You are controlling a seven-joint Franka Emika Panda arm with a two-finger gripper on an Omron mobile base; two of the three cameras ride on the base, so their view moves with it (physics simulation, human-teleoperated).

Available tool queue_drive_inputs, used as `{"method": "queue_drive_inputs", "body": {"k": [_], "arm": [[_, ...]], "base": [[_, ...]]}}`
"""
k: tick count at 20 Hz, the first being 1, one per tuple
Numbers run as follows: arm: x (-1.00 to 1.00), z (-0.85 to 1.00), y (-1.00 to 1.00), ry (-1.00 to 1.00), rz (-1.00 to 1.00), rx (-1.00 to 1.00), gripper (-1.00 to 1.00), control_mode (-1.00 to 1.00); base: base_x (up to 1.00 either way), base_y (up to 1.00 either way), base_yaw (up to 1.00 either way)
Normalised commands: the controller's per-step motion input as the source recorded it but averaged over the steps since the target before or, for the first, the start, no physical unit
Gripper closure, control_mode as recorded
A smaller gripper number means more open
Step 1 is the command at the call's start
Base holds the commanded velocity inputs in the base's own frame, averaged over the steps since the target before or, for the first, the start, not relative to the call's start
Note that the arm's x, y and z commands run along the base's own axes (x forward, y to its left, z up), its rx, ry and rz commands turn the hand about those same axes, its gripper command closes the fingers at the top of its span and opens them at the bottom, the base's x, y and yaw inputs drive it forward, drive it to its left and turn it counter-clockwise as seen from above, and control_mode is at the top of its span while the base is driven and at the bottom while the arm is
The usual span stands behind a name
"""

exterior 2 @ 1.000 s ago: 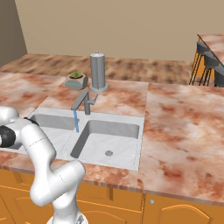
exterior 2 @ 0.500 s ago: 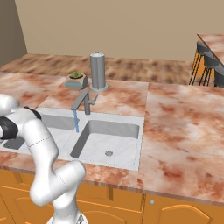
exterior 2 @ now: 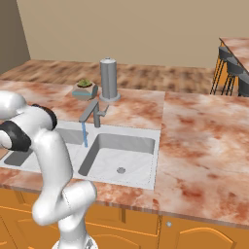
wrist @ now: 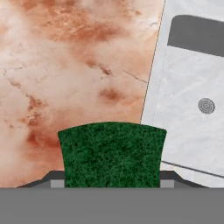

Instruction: Soak the sponge with water for a few seconds and then drop it inside the sink.

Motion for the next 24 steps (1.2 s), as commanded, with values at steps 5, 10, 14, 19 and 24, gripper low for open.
{"method": "queue_drive_inputs", "body": {"k": [5,10,14,19,24], "arm": [[-0.82,0.18,-0.87,-0.04,0.0,0.21,1.0,-1.0],[-0.44,0.27,-0.79,-0.06,0.0,0.18,1.0,-1.0],[0.0,0.44,-0.64,-0.06,0.0,0.15,1.0,-1.0],[0.0,0.53,-0.47,0.0,-0.01,0.14,1.0,-1.0],[0.0,0.23,-0.23,0.04,-0.04,0.06,1.0,-1.0]], "base": [[0.0,0.0,0.0],[0.0,0.0,0.0],[0.0,0.0,0.0],[0.0,0.0,0.0],[0.0,0.0,0.0]]}}
